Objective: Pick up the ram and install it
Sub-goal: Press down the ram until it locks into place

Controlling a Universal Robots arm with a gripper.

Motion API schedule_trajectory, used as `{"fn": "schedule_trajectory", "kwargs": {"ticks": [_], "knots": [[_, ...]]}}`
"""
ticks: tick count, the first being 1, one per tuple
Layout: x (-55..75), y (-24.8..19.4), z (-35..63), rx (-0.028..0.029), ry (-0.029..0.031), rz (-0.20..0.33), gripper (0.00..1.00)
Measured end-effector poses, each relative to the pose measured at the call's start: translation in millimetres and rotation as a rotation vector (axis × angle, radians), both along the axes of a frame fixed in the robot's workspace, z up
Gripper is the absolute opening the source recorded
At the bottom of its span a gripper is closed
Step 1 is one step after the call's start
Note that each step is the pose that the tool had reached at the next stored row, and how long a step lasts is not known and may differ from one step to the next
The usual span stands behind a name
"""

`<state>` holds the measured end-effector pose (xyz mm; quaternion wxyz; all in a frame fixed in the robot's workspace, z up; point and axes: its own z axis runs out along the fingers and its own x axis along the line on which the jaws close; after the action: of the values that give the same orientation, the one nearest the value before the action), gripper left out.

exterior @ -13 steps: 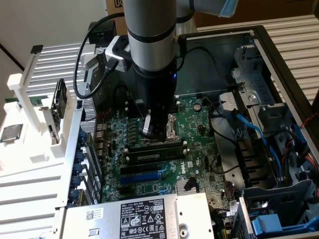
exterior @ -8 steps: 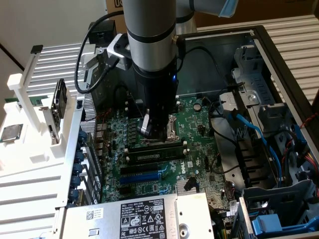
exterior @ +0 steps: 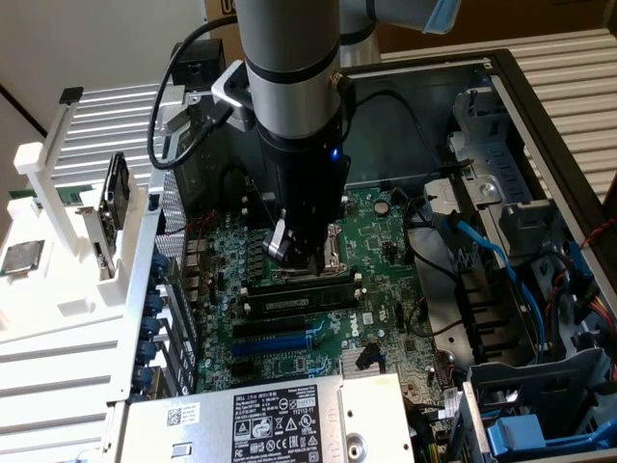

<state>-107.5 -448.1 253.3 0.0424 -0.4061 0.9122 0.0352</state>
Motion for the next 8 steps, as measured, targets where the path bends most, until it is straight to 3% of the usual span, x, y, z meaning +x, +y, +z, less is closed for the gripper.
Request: {"fn": "schedule_trajectory", "kwargs": {"ticks": [8], "knots": [[0.0,0.0,0.0,0.0050,0.0000,-0.104,0.10]]}}
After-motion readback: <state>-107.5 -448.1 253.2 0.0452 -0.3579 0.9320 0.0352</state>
